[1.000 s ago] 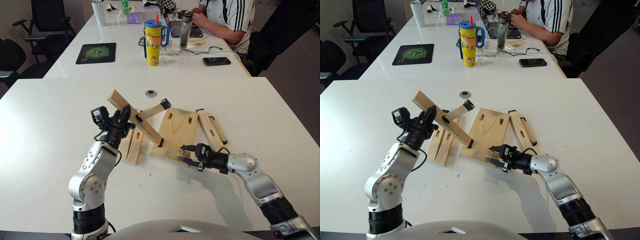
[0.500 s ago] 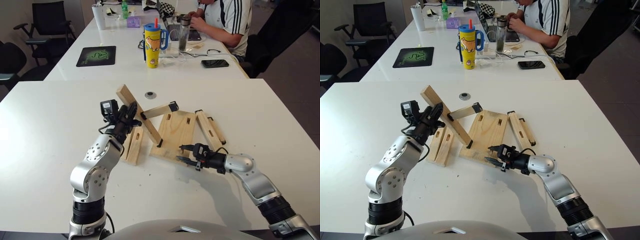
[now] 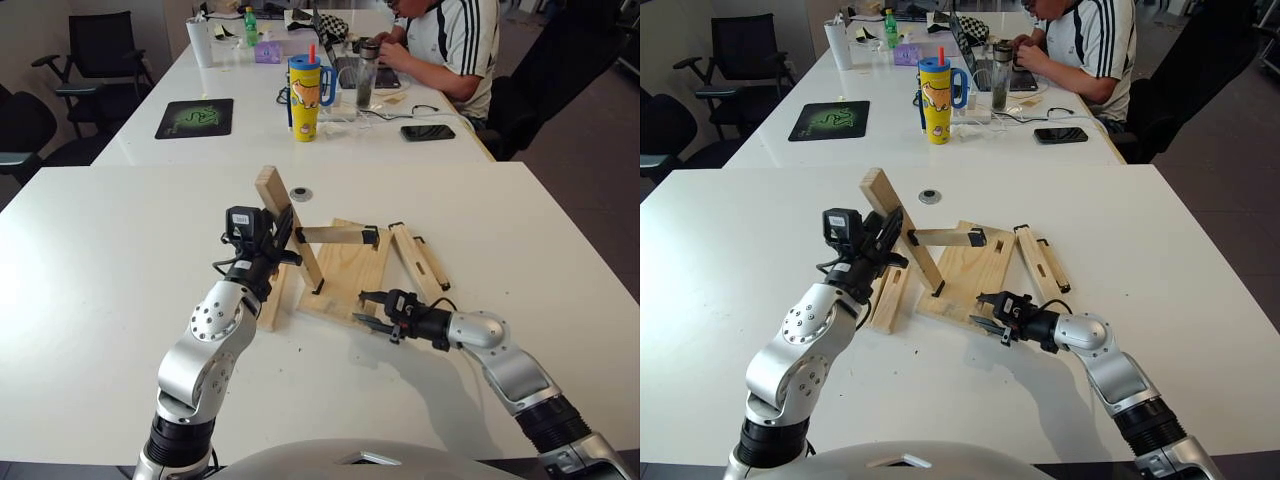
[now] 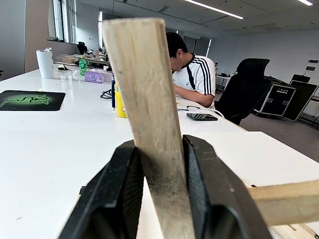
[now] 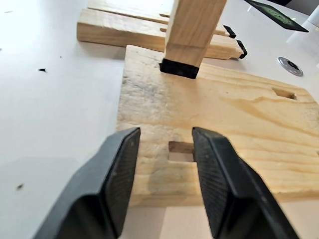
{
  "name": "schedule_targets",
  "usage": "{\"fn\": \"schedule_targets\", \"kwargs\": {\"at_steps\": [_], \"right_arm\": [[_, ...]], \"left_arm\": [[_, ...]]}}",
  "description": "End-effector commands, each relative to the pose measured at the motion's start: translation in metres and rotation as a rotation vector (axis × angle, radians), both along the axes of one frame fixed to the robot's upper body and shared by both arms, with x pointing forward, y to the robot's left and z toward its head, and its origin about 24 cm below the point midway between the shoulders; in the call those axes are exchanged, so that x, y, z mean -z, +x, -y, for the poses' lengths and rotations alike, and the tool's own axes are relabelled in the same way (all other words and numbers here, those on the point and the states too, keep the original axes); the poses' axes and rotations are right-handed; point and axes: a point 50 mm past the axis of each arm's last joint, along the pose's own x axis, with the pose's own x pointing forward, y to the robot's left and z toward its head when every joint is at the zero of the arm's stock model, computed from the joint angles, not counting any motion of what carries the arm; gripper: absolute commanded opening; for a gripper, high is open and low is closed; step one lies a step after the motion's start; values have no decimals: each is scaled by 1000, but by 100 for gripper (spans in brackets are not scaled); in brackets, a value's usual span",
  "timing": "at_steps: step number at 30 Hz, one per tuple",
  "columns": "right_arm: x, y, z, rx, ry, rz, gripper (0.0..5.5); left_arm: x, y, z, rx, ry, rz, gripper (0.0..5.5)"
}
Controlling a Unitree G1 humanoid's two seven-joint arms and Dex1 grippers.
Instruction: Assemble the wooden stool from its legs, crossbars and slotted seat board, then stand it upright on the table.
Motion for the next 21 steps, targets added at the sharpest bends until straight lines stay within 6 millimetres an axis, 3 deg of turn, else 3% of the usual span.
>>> {"fn": "schedule_targets", "kwargs": {"at_steps": [1,12,17,21], "right_arm": [[0,-1,-2,37,38,-37,193],[-21,5,-30,113,144,-21,193],[-28,6,-22,168,197,-54,193],[-24,9,1,267,210,-106,193]], "left_arm": [[54,-8,-27,-160,229,-293,106],[57,-12,-19,-176,239,-338,106],[47,-14,-12,-141,281,-242,106],[46,-20,-10,-136,268,-190,106]]}}
